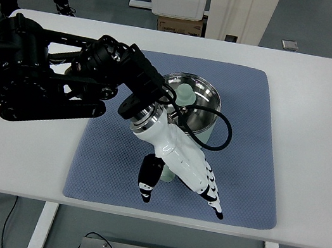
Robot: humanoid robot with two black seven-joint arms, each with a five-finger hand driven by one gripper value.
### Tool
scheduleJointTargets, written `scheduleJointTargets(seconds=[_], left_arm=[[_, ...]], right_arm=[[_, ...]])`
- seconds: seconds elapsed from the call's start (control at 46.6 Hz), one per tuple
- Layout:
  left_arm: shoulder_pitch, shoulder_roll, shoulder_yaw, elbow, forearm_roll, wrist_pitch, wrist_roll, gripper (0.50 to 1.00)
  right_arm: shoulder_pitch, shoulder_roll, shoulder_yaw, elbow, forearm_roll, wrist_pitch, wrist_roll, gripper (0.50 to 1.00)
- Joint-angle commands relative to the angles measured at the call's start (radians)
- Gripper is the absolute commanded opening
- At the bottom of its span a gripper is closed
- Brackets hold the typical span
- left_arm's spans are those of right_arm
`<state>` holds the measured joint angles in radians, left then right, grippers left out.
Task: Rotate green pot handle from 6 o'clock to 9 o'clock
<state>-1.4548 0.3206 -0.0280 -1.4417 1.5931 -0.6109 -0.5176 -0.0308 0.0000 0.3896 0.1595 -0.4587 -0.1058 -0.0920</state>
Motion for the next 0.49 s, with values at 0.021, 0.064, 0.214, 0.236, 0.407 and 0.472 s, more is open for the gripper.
scheduleJointTargets(seconds=[0.021,0.064,0.214,0.236,0.407,0.472], left_arm=[[-0.009,0.001,-0.001,-0.002,0.017,0.000,-0.002,1.000],[-0.012,0.001,0.000,-0.002,0.025,0.000,-0.004,1.000],[-0.018,0.001,0.000,-0.003,0.028,0.000,-0.004,1.000],[-0.018,0.003,0.000,-0.002,0.028,0.000,-0.004,1.000],[-0.013,0.001,0.020,0.001,0.030,0.000,-0.002,1.000],[-0.013,0.001,0.043,0.006,0.030,0.000,-0.001,1.000]], right_arm=[[0.000,0.000,0.000,0.000,0.000,0.000,0.000,1.000],[0.000,0.000,0.000,0.000,0.000,0.000,0.000,1.000],[0.000,0.000,0.000,0.000,0.000,0.000,0.000,1.000],[0.000,0.000,0.000,0.000,0.000,0.000,0.000,1.000],[0.000,0.000,0.000,0.000,0.000,0.000,0.000,1.000],[0.000,0.000,0.000,0.000,0.000,0.000,0.000,1.000]])
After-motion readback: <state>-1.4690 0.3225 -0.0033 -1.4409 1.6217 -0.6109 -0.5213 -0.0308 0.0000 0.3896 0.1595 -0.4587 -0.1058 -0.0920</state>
